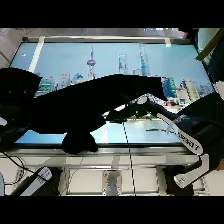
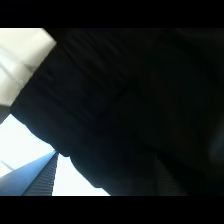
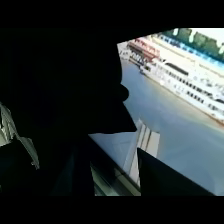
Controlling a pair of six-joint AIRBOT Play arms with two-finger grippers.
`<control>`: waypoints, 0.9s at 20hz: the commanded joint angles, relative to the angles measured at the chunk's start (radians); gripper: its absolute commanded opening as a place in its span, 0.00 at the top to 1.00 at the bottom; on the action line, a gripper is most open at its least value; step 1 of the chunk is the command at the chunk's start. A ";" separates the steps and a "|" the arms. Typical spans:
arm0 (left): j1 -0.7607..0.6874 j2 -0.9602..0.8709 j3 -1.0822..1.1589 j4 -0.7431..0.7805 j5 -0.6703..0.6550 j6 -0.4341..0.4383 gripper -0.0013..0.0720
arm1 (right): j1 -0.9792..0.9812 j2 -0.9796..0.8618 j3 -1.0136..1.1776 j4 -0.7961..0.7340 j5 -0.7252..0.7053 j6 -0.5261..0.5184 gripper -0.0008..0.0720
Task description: Fold the clothes and pants, and hang the long-sleeved shirts on hangers.
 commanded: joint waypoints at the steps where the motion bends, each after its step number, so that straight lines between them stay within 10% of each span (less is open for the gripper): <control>1: 0.001 -0.029 0.000 -0.013 0.058 0.000 0.21 | 0.047 -0.037 0.000 0.068 0.002 -0.030 0.36; 4: 0.001 -0.053 0.000 -0.012 0.084 0.001 0.96 | 0.056 -0.039 0.000 0.089 -0.016 -0.027 0.36; 14: 0.001 -0.057 0.000 -0.011 0.107 0.001 0.97 | 0.074 -0.122 0.000 0.310 -0.117 -0.032 0.38; 17: 0.001 -0.053 0.000 -0.011 0.106 0.002 0.97 | 0.073 -0.122 0.034 0.318 -0.158 -0.033 0.97; 18: 0.001 -0.045 0.000 -0.011 0.106 0.002 0.97 | 0.070 -0.122 0.058 0.317 -0.167 -0.034 0.97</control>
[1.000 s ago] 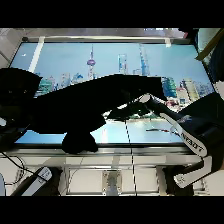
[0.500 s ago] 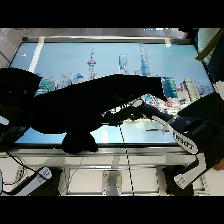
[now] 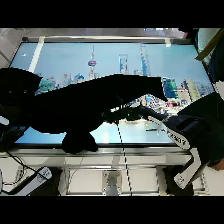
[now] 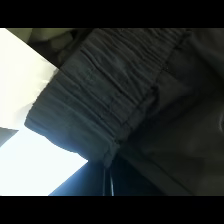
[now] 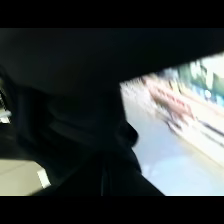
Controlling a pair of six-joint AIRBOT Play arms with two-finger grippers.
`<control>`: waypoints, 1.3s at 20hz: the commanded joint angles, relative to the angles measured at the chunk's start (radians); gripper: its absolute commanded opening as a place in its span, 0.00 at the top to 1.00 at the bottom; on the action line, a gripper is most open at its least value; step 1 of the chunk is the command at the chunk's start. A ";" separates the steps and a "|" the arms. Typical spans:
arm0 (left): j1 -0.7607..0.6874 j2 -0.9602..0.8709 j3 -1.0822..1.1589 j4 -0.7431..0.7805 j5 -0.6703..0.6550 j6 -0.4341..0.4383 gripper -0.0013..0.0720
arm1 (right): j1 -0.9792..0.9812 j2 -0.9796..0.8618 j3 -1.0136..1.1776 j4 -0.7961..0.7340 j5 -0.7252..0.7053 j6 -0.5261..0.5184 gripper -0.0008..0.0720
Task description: Fold the clothes and pants, and hang the long-sleeved shirts on hangers.
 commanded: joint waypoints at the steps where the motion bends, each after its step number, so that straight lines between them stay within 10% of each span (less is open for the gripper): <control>1: 0.001 0.021 0.002 0.002 0.002 0.017 0.97 | -0.008 -0.006 0.067 0.022 -0.038 -0.003 0.97; 8: 0.001 0.212 0.116 0.030 -0.080 0.053 0.97 | -0.195 0.200 0.379 -0.293 0.330 0.013 0.98; 15: 0.001 0.324 0.172 0.031 -0.100 0.083 0.97 | -0.163 0.355 0.650 -0.641 0.286 0.213 0.98; 16: 0.001 0.319 0.172 0.031 -0.108 0.083 0.97 | -0.142 0.328 0.650 -0.654 0.303 0.217 0.94; 18: 0.001 0.313 0.172 0.050 -0.118 0.083 0.97 | -0.105 0.250 0.650 -0.655 0.311 0.233 0.38; 26: 0.001 0.312 0.172 0.173 -0.140 0.082 0.97 | -0.200 0.131 0.643 -0.997 0.655 0.289 0.37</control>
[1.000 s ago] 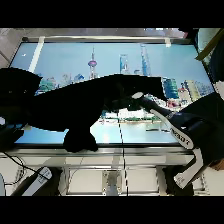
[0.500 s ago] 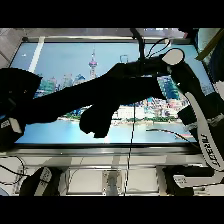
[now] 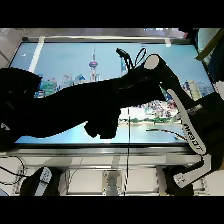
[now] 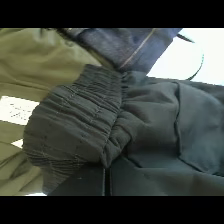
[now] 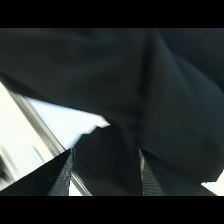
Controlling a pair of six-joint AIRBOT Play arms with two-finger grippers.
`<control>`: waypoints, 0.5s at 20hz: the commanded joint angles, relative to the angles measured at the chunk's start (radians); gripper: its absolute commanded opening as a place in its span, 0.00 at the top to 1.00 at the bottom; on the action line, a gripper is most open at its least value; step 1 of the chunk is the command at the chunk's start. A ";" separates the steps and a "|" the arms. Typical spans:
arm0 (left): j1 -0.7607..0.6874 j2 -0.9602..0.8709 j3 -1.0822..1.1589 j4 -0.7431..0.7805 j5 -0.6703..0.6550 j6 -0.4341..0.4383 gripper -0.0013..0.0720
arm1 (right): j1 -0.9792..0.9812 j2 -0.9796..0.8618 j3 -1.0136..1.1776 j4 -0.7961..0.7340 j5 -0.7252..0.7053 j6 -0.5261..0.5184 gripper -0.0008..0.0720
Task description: Fold the clothes and pants, and hang the long-sleeved shirts on hangers.
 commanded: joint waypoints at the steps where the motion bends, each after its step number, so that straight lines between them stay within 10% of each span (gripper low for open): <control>1: 0.000 -0.001 0.001 0.033 -0.009 0.000 0.97 | -0.068 0.004 -0.027 -0.214 0.258 0.037 0.37; 5: 0.000 -0.002 0.001 0.033 -0.009 0.000 0.97 | -0.105 0.167 -0.412 -0.188 0.076 0.037 0.37; 10: 0.000 -0.024 0.000 0.032 -0.010 -0.001 0.97 | -0.077 0.214 -0.877 0.316 -0.422 -0.077 0.20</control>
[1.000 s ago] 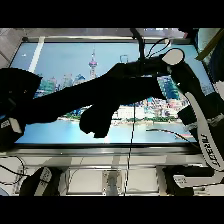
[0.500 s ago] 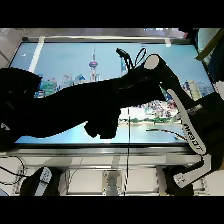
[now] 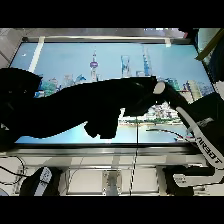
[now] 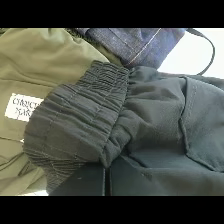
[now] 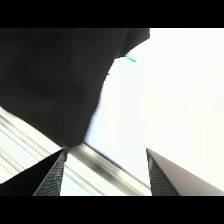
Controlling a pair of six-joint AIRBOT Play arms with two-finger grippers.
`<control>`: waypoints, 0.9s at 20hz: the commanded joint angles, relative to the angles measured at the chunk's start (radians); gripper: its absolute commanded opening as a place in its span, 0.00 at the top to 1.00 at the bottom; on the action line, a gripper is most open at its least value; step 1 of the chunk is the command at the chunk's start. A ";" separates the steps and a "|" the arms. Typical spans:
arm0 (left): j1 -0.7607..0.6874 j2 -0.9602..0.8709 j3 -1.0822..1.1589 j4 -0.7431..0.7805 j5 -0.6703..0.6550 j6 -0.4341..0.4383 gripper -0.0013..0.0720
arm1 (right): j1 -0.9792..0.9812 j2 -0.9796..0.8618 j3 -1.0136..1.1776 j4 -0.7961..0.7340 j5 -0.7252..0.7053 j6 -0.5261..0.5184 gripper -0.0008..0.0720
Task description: Fold the clothes and pants, and hang the long-sleeved shirts on hangers.
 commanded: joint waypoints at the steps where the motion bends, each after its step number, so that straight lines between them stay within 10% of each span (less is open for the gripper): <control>1: 0.000 -0.022 0.000 0.002 -0.001 -0.001 0.97 | 0.013 -0.007 -0.235 0.325 -0.276 -0.113 0.20; 7: 0.000 -0.053 0.000 0.002 -0.001 -0.003 0.97 | 0.113 -0.129 -0.225 0.491 -0.282 -0.209 0.23; 10: 0.000 -0.053 0.000 0.002 -0.001 -0.003 0.97 | 0.145 -0.118 -0.172 0.494 -0.250 -0.245 0.91; 11: 0.000 -0.053 0.000 0.002 -0.001 -0.003 0.97 | 0.143 -0.109 -0.146 0.492 -0.220 -0.248 0.97; 18: 0.000 -0.053 0.078 0.002 0.077 0.003 0.97 | -0.101 0.163 0.111 -0.039 0.173 -0.017 0.97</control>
